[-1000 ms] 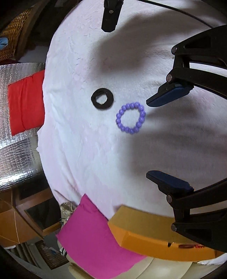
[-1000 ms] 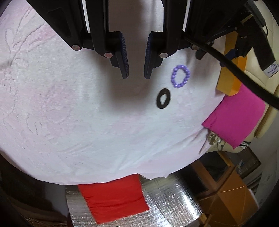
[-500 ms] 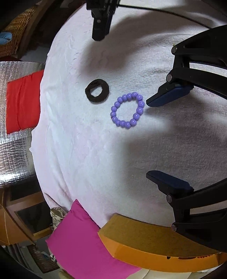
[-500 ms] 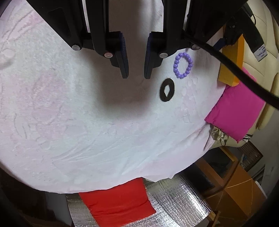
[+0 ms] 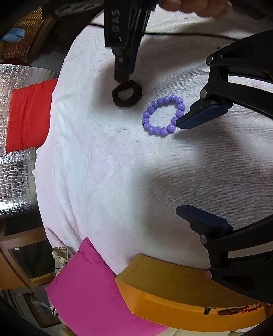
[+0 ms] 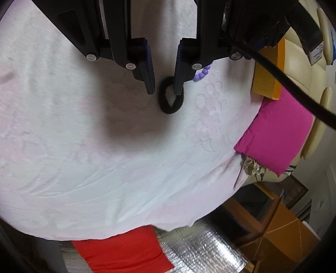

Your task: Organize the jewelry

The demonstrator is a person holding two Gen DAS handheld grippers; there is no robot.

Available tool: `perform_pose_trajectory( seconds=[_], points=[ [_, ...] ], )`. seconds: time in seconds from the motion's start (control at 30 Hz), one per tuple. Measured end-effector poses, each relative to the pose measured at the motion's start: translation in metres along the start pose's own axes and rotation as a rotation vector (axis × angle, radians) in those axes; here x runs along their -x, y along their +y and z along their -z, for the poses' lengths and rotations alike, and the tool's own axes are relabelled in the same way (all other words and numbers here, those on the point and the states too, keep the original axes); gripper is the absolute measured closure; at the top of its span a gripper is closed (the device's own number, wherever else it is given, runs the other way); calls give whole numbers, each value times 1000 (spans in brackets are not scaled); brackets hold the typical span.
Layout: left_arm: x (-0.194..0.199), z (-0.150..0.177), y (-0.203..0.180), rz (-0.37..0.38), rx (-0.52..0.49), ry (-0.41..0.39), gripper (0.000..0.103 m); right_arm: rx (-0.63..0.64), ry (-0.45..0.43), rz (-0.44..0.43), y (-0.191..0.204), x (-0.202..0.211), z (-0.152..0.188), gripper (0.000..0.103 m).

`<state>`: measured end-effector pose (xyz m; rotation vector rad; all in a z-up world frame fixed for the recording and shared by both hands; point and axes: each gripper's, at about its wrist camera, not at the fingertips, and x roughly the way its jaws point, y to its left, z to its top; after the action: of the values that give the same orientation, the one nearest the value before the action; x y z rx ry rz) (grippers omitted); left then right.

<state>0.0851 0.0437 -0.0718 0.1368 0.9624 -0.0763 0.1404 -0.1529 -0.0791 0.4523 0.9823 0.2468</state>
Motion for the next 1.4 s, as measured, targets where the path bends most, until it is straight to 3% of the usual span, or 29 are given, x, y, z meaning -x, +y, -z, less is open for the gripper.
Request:
perform_pose_trajectory(
  seconds=[0.23, 0.33, 0.5, 1.03, 1.07, 1.2, 1.4],
  points=[
    [-6, 0, 3, 27, 3, 19, 27, 55, 7, 75, 11, -24, 1, 86],
    [-6, 0, 0, 34, -2, 18, 27, 89, -10, 109, 12, -22, 3, 94],
    [-9, -1, -11, 93, -2, 32, 27, 97, -34, 131, 5, -3, 9, 94],
    [-18, -7, -29, 98, 2, -7, 27, 70, 26, 100, -46, 51, 53, 95],
    [-18, -8, -28, 100, 5, -11, 29, 71, 29, 95, -48, 53, 55, 95],
    [-20, -10, -29, 124, 4, -35, 60, 64, 39, 76, -55, 57, 58, 96],
    [-20, -9, -34, 154, -25, -34, 92, 42, 50, 57, -59, 61, 56, 96]
  ],
)
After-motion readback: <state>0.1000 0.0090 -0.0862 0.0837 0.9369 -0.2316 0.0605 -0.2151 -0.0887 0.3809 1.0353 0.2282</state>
